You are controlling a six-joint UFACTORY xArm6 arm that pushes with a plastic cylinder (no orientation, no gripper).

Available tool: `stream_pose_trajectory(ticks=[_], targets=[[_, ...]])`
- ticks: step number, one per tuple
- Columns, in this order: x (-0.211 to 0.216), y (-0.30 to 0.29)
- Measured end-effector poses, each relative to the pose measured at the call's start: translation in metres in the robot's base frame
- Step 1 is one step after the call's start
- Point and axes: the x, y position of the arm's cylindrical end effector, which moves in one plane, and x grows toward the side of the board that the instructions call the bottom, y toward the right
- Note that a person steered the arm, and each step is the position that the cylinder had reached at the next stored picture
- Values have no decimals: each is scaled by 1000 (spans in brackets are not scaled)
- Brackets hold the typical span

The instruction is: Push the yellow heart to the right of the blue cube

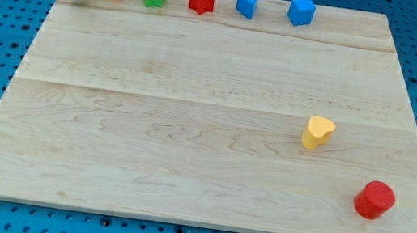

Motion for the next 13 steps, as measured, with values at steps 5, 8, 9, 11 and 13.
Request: stream_pose_trajectory(ticks=[5, 8, 9, 11, 13], targets=[[52, 182], [112, 389], [142, 460], [233, 445], [207, 344]])
